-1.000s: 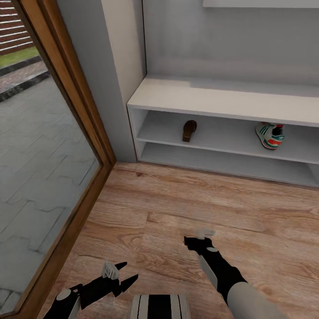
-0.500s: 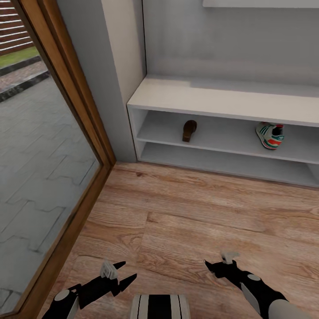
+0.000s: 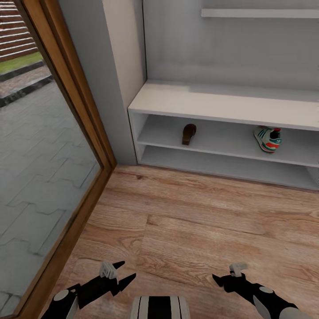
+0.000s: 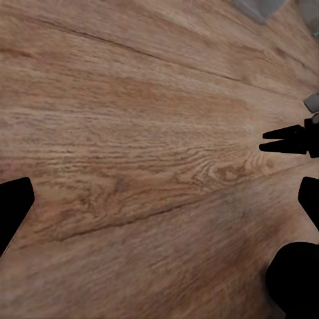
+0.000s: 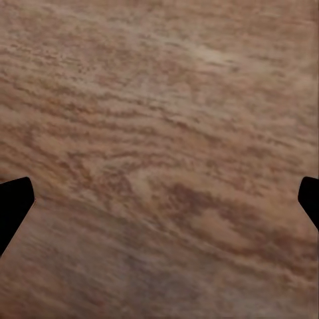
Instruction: Pick up the two gym shoes and the two sandals from the corridor floor and place them onto the hallstand (shoe rack) in the corridor, making sure they are on the rack and not on the floor. Arrange them so the two gym shoes are next to each other and the two sandals are next to each other.
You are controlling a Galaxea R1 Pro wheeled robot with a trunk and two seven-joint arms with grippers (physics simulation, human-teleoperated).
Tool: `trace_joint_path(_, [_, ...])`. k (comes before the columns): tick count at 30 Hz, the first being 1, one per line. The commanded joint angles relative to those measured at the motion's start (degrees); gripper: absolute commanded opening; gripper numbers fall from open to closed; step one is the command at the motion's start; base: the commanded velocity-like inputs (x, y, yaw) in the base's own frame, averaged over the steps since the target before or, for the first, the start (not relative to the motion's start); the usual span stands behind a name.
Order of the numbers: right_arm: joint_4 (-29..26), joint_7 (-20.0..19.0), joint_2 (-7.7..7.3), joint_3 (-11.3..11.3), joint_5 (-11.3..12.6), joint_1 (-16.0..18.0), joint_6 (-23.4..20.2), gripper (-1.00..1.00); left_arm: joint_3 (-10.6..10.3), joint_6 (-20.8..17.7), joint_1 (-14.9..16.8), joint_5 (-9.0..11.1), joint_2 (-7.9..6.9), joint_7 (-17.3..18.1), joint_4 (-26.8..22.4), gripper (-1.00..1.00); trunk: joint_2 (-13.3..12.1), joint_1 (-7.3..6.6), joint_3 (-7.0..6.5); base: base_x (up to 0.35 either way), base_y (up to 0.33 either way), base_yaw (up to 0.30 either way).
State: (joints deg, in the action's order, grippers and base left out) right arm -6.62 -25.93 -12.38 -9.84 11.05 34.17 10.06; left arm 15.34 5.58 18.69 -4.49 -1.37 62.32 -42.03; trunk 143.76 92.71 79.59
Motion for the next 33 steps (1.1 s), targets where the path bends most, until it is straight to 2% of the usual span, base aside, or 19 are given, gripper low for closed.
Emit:
trace_joint_path(1, [0.1,-0.1,0.04,-0.5,0.5,0.0,0.2,1.0,0.3,0.5,0.1,-0.5,-0.01,0.2,0.0,1.0,0.0,-0.03,-0.19,0.0,0.0,0.0])
trace_joint_path(6, [0.2,0.1,0.18,-0.5,0.5,0.0,0.2,1.0,0.3,0.5,0.1,-0.5,-0.03,-0.3,0.0,1.0,-0.1,-0.16,-1.3,0.0,0.0,0.0])
trace_joint_path(13, [0.2,0.1,0.17,-0.5,0.5,-0.1,0.6,1.0,0.2,0.6,0.0,-0.3,-0.07,-3.2,0.0,1.0,-0.2,-0.34,-2.97,0.0,0.0,-0.051])
trace_joint_path(26, [0.2,0.1,-0.18,-0.4,0.6,-1.1,3.4,1.0,0.3,0.6,0.1,-0.4,-0.18,-5.2,0.0,1.0,-0.3,-0.68,-6.54,0.0,0.0,-0.19])
trace_joint_path(33, [0.2,0.1,-0.26,-0.4,0.6,-2.2,3.8,1.0,1.1,0.7,-0.1,-0.3,-0.21,-8.5,0.0,1.0,-0.4,-0.86,-8.5,0.0,0.0,-0.209])
